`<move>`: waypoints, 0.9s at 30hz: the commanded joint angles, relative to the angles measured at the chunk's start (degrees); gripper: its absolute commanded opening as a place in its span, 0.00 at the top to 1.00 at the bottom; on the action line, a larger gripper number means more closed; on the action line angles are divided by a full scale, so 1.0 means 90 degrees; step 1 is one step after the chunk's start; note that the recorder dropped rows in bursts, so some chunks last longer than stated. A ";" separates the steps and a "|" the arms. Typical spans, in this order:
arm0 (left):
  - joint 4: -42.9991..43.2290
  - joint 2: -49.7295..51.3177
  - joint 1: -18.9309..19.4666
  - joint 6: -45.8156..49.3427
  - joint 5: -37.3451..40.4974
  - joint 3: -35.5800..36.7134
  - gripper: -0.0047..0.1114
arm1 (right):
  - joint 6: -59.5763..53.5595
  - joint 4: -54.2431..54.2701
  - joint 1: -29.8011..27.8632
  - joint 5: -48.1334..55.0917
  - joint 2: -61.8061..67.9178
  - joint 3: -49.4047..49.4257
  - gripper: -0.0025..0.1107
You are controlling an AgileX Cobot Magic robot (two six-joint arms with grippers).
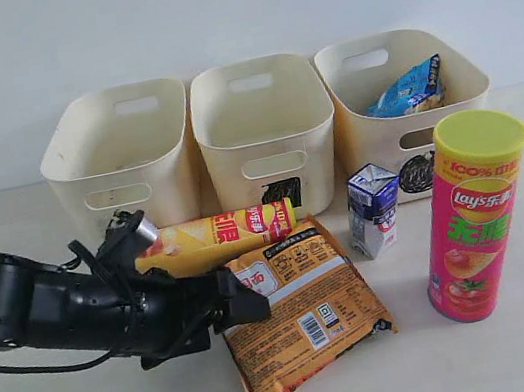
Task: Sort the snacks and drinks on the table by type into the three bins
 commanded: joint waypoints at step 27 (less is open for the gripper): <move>-0.0109 0.1131 -0.0098 -0.0066 0.1493 -0.0690 0.91 | 0.0000 -0.0022 0.0010 -0.0041 -0.0035 0.0028 0.98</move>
